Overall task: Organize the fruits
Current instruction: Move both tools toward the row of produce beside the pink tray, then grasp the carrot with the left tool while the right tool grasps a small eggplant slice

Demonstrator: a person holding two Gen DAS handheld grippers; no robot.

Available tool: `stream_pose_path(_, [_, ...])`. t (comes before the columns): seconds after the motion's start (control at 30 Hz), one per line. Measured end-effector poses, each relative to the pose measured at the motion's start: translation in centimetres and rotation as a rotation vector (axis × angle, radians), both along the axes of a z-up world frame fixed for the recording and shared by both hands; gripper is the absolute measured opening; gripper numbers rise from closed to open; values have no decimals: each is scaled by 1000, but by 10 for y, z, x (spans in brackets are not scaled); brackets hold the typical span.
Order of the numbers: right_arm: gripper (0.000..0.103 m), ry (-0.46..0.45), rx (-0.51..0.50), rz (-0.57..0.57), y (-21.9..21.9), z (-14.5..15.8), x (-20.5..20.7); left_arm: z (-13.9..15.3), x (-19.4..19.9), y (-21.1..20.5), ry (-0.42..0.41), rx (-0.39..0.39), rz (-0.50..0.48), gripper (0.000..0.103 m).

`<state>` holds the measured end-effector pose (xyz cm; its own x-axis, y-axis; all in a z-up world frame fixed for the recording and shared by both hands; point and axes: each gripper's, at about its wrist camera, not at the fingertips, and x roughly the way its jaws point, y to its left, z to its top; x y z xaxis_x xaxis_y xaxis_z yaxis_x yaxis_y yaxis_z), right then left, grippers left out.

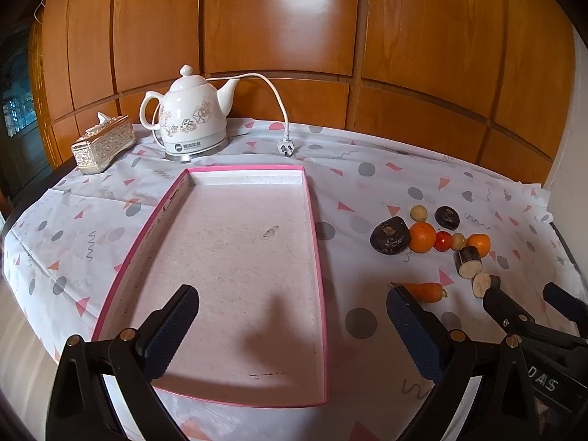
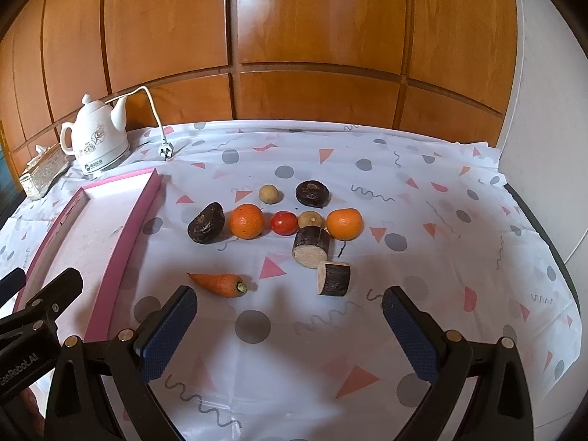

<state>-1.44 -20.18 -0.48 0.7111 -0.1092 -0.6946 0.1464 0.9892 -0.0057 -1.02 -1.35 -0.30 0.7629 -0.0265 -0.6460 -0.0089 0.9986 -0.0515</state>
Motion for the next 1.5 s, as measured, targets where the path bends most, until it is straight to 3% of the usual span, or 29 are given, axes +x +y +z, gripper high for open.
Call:
stream_pose_path(0.5, [103, 1, 29, -15, -19, -4, 2, -2, 2, -14, 14, 26, -50, 103])
stream_pose_path(0.87, [98, 47, 158, -40, -69, -20, 4, -6, 13, -36, 93, -93, -222, 103])
stream_pose_path(1.07, [98, 70, 166, -79, -91, -28, 2, -9, 29, -55, 154, -51, -290, 103])
stream_pose_path(1.3, [77, 96, 210, -100, -103, -40, 1, -19, 42, -77, 171, -42, -328, 101])
stream_pose_path(1.37, [74, 103, 212, -102, -105, -43, 1, -22, 46, -83, 177, -44, -348, 90])
stream_pose_path(1.5, [67, 105, 219, -103, -108, -46, 1, -29, 53, -98, 198, -35, -396, 80])
